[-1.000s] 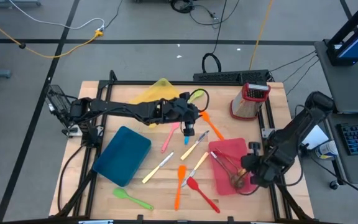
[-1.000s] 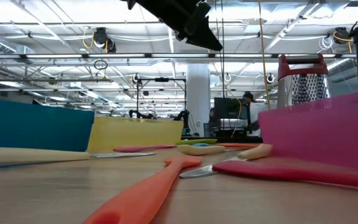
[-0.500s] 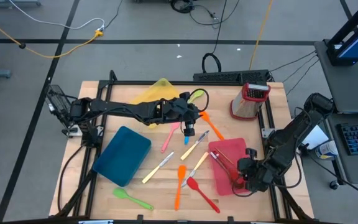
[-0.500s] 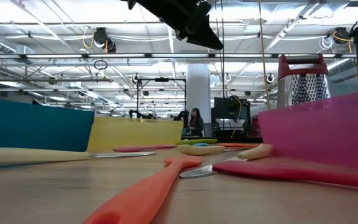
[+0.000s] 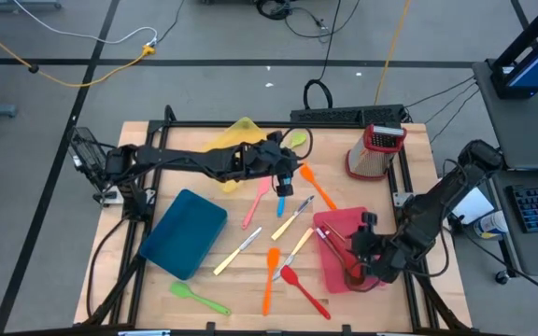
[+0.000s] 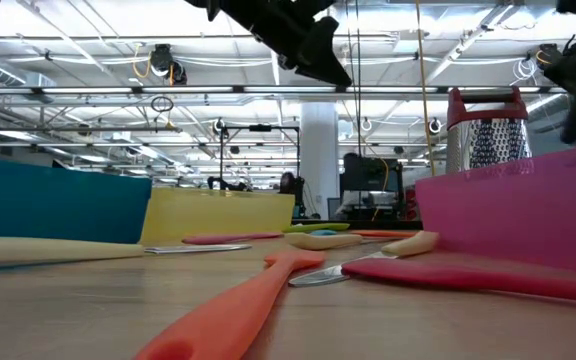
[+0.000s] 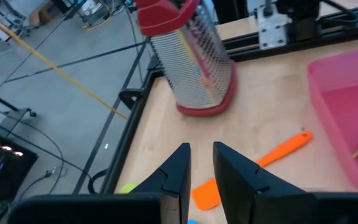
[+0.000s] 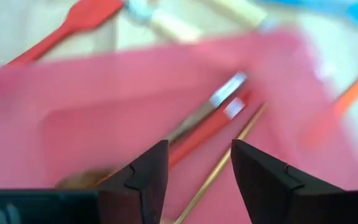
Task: Pick & Place Kitchen Items
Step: Put the light green serving spoon into the pink bin
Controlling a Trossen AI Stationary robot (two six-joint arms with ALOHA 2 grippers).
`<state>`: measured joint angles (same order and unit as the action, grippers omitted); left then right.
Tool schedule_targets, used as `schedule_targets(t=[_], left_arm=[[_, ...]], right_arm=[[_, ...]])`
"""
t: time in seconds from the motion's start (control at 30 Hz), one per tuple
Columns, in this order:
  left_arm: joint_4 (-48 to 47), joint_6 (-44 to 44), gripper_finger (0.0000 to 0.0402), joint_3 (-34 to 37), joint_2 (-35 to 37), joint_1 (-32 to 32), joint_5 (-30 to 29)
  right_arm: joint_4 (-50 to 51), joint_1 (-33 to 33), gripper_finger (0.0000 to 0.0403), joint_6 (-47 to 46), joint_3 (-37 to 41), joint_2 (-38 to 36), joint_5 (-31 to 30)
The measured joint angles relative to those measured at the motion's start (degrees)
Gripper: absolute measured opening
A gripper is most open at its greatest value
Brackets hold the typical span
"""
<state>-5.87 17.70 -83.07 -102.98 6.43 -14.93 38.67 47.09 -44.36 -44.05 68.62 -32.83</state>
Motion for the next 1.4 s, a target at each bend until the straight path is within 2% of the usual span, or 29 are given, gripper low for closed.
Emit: schedule_targets(t=[0.17,0.27,0.4,0.6,0.73,0.87,1.1,1.27,1.4], left_arm=[[-0.07,0.06,0.0073,0.0,0.0,2.38,0.74],[-0.1,-0.28,0.0081,0.01,0.0,4.18,5.71],[-0.08,-1.34,0.0122,0.04,-0.9,5.88,11.71],[4.61,-2.91,0.0191,0.04,-5.05,7.22,11.89],[3.34,-5.56,0.0203,-0.97,-6.91,8.89,11.73],[-0.38,-7.88,0.0189,-3.44,-7.83,10.74,11.72],[-9.62,-8.31,0.0164,-11.53,-12.12,12.37,13.43],[-14.08,-9.45,0.0168,-14.63,-16.96,14.52,13.33],[-14.73,-12.22,0.0168,-14.67,-19.79,16.09,13.37]], right_arm=[[-1.79,-3.51,0.0165,11.14,0.0,0.0,-9.3],[-2.47,-6.13,0.0165,15.31,0.0,0.0,-12.86],[-4.66,-9.98,0.0165,17.55,0.12,0.0,-17.08],[-10.75,-16.04,0.0165,22.27,3.09,-0.02,-22.62],[-10.92,-20.52,0.0165,23.0,3.67,-0.02,-18.57],[-13.54,-25.07,0.0165,28.05,3.67,-0.2,-12.18],[-21.61,-33.22,0.0164,40.21,3.67,-0.2,-10.08],[-22.36,-38.57,0.0164,41.65,3.67,-0.2,-9.21],[-22.81,-42.05,0.0164,41.79,3.67,-0.2,-4.46]])
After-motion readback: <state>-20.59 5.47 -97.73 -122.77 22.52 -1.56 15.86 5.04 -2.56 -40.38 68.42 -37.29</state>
